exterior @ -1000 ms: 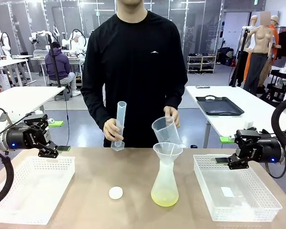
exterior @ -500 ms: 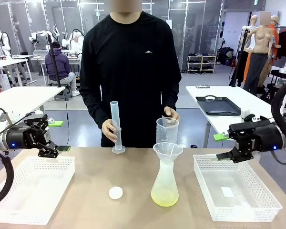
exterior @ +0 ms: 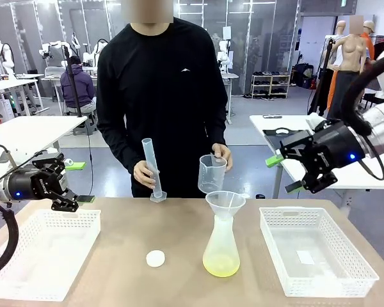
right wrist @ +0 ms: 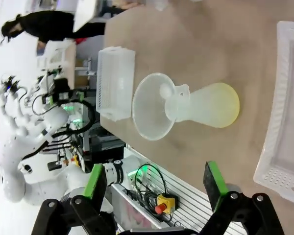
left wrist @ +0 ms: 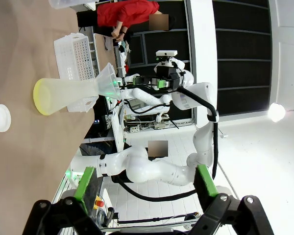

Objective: Prepare the solutions needed for the experiment.
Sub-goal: Once the solution is in the Big flask , pick up the Plastic Funnel and place it back into the right Organizing basket.

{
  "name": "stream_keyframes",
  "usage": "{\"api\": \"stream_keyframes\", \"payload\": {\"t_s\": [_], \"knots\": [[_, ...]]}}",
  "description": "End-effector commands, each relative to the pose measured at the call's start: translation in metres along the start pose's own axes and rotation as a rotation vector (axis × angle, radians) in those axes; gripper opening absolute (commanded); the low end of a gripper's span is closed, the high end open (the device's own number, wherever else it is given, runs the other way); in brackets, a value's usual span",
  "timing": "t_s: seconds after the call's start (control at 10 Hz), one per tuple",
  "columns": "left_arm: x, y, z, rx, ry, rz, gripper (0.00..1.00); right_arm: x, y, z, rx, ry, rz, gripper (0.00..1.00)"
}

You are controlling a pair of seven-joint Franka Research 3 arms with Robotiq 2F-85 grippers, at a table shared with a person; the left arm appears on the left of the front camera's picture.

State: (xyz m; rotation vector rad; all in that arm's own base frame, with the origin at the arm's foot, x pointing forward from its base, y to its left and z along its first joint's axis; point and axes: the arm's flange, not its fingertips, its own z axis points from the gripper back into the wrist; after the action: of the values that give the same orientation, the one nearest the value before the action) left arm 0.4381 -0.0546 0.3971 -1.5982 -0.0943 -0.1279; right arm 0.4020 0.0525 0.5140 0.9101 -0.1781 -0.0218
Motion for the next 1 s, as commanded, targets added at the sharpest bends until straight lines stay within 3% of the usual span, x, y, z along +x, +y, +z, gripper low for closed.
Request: {"api": "stream_keyframes", "payload": {"t_s": [0.0,0.9], "knots": [[-0.0009,-0.0009,-0.0003,-0.003,0.001,-0.010,1.00,0.0053,0.0177,-0.0013,-0.094,-0.013,-0.039,1.00],[-0.0009,-0.0009,-0.0003,-0.003,0.001,-0.010,1.00,0.0070,0.0217,0.0023,-0.079,-0.030,-0.018,1.00]]}}
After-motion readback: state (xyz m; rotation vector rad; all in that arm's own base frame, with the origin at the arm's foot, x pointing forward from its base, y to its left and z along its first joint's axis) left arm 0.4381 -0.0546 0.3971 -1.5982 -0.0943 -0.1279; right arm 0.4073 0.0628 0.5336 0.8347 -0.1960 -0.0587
